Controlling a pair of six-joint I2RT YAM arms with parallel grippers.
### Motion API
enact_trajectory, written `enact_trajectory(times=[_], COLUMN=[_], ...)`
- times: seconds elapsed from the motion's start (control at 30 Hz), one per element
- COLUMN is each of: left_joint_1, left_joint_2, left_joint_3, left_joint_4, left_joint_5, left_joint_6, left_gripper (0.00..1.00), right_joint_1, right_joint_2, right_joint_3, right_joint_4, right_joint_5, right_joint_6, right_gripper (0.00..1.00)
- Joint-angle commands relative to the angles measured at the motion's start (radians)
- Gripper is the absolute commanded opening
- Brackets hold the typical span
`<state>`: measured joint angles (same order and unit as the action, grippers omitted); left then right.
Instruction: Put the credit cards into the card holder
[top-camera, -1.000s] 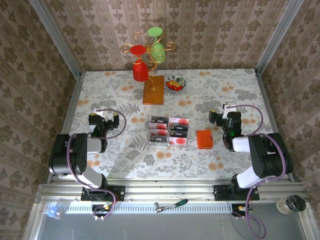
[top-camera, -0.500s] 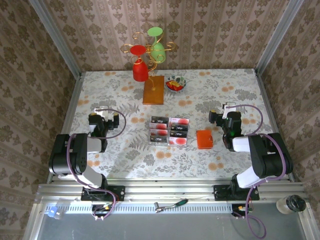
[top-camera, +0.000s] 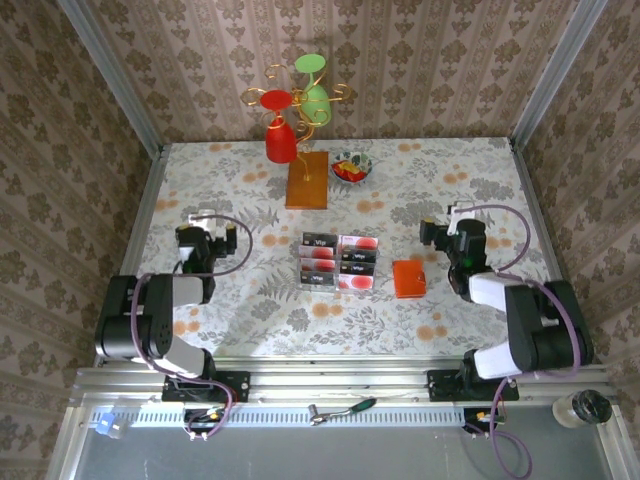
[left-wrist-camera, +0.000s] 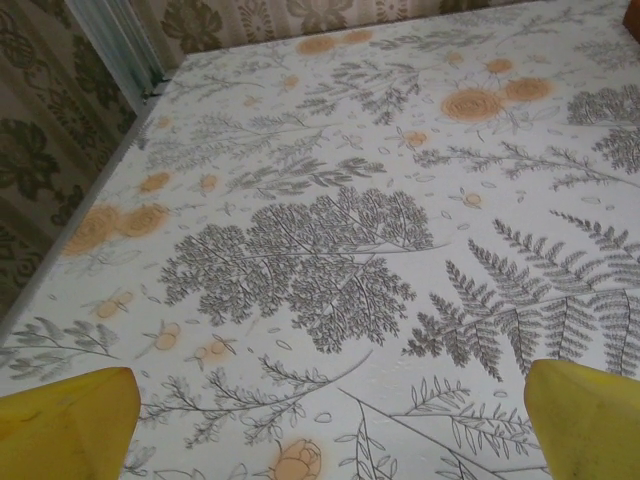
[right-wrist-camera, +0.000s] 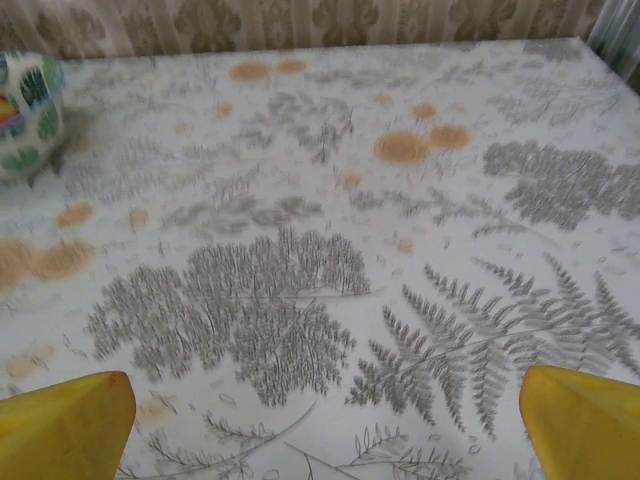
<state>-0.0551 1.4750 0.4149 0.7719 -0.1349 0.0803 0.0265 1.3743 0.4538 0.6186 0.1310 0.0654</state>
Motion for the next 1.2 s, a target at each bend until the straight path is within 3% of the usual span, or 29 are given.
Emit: enact_trajectory(times=[0.0,0.13,0.27,0.5,0.63,0.87,1.03,1.17], left_joint_1=[-0.01,-0.034,-0.058,-0.146,-0.229,-0.476,-0.651,-0.713], left_joint_2=[-0.076,-0.169,-0.282,-0.431,-0.487,-0.532,-0.499,-0.424], left_joint_3=[0.088,0.15,0.258,0.389,0.349,0.218,0.187,0.167], left_joint_4=[-0.164,-0.327,-0.612,-1.069,-1.183,-1.268,-1.309,-1.248], left_joint_5=[-0.097,-0.186,-0.225,-0.146,-0.056,-0.069,-0.205,-0.236], left_joint_6=[-0.027,-0.08,-0.246,-0.55,-0.639,-0.789,-0.821,-0.81], left_gripper=[1.0,1.0,1.0,1.0,1.0,1.0,1.0,1.0], right_joint_1=[-0.007,-0.03,-0.045,-0.001,0.131,0.428,0.655,0.752], right_joint_2=[-0.105,-0.169,-0.239,-0.368,-0.425,-0.49,-0.41,-0.268], right_joint_3=[0.124,0.285,0.334,0.33,0.3,0.109,0.024,0.054], right_joint_4=[-0.224,-0.594,-0.692,-0.797,-0.914,-0.966,-0.876,-0.786], right_joint_5=[0.074,0.177,0.027,-0.277,-0.279,-0.267,-0.197,-0.159], right_joint_6=[0.085,0.441,0.476,0.491,0.469,0.57,0.671,0.702], right_gripper=[1.0,1.0,1.0,0.96,0.94,0.91,0.89,0.87])
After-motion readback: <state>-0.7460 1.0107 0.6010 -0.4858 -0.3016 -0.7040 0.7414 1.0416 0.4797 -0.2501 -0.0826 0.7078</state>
